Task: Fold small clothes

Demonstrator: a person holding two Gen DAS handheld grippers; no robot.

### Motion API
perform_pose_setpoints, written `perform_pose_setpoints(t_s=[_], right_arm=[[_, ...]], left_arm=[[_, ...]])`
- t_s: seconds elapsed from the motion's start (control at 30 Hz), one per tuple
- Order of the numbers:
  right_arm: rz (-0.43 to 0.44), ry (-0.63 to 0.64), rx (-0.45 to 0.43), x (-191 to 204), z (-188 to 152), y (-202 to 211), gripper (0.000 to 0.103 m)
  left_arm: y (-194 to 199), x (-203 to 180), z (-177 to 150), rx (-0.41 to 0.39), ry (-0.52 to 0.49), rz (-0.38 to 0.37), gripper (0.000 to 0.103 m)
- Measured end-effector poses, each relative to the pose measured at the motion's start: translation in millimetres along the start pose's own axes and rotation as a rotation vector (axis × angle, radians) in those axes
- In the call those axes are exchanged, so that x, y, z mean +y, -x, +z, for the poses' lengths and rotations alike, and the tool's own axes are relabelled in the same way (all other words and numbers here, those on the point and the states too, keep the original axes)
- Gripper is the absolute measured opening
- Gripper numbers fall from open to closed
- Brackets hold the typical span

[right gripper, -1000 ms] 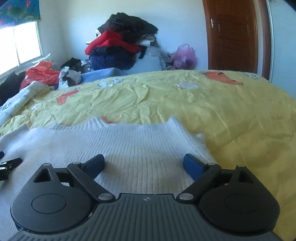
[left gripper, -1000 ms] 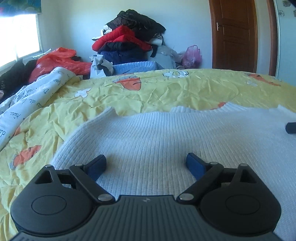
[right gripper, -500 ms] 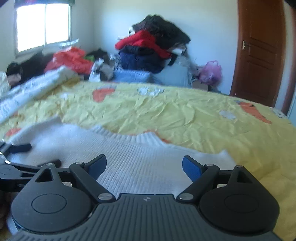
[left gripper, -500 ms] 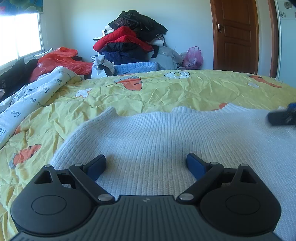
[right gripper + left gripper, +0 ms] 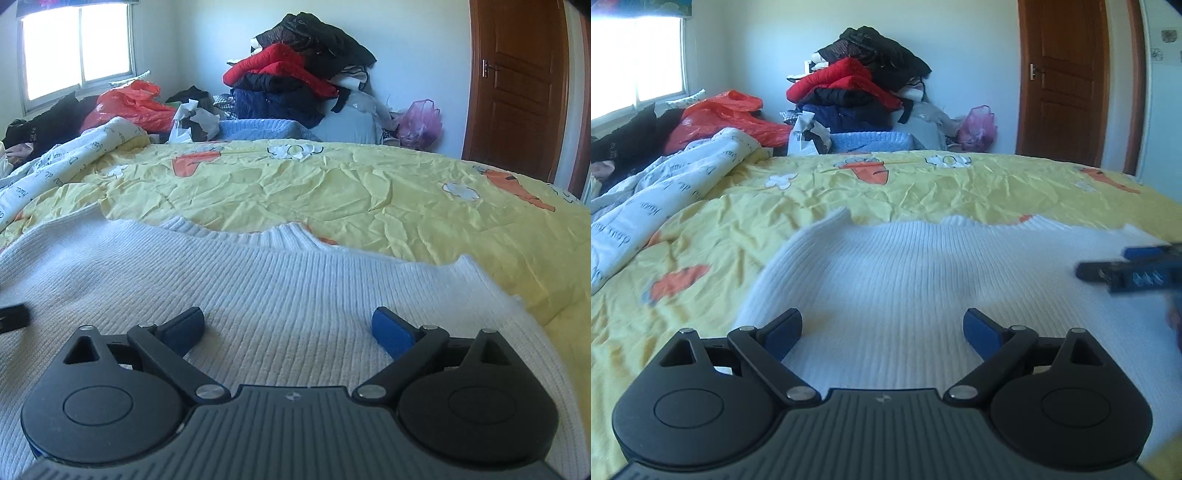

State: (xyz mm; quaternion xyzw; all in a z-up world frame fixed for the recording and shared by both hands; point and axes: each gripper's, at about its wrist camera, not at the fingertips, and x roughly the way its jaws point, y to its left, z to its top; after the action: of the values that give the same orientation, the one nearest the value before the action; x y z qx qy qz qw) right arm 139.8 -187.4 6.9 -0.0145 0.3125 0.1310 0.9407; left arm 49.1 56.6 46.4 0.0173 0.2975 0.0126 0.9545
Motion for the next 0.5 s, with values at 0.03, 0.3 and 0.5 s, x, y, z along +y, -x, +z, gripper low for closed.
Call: perform_pose_setpoints(t_s=[0.03,0.3,0.5], right_arm=[[0.001,-0.001,0.0,0.0,-0.3,0.3,0.097],[0.006,-0.009,-0.003,-1.3,0.3,0.6,0.098],[0.009,-0.016,-0.014,-3.0,-0.9,3.7,0.098]], left_arm=[[0.4,3.9,-4.6,0.021,-0.006,0.004,0.096],[-20.4,20.4,-5.6,0.074,0.076,0.001,0.103],[47.4,29.6,-23.5,-0.02,0.168,-0.001,0.103]])
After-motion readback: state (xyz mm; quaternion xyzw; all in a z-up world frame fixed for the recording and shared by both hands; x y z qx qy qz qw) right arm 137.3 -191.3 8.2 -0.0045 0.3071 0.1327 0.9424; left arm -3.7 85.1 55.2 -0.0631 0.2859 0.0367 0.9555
